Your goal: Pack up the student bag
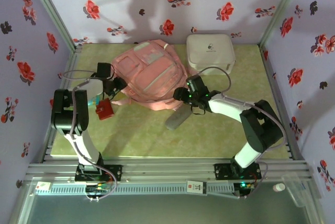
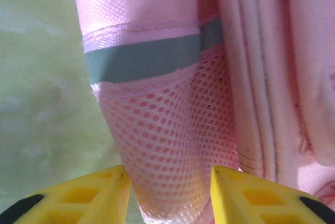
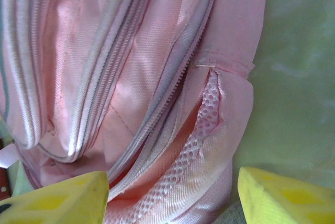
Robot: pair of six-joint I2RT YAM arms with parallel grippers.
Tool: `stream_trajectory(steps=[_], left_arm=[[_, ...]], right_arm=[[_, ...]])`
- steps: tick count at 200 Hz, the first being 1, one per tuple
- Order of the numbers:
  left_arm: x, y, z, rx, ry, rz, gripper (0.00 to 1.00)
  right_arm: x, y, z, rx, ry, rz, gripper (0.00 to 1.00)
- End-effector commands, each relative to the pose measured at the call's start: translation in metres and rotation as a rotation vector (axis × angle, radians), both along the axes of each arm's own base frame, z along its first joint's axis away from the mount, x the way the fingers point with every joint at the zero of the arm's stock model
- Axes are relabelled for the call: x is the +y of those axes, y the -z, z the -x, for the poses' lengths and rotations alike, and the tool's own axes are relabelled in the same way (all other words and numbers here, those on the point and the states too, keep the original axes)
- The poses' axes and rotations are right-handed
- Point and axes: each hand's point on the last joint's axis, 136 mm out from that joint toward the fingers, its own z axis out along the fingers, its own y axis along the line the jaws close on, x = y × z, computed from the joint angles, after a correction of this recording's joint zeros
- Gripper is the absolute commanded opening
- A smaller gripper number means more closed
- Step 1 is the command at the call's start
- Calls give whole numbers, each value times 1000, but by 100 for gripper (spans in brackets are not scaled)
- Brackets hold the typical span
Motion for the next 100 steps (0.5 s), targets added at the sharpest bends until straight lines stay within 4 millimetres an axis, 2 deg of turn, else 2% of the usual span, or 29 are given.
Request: stream_trajectory(steps=[1,25,55,83,100], left_arm=[[1,2,-7,-6,0,22,41],[3,4,-8,-5,-8,25,32],[4,0,-9,-22,-12,27,13],[5,-21,-7,-65,-11,29,0],[4,-40,-3,-100,-13,40,0]], right_arm=[[13,-7,-10,-33,-31,-17,62],[14,2,-13,-26,-33,2,58],[11,11,-20,-27,-17,37,55],[11,14,-32,-48,-21,68,50],[15,14,-43,-63,-36,76,50]])
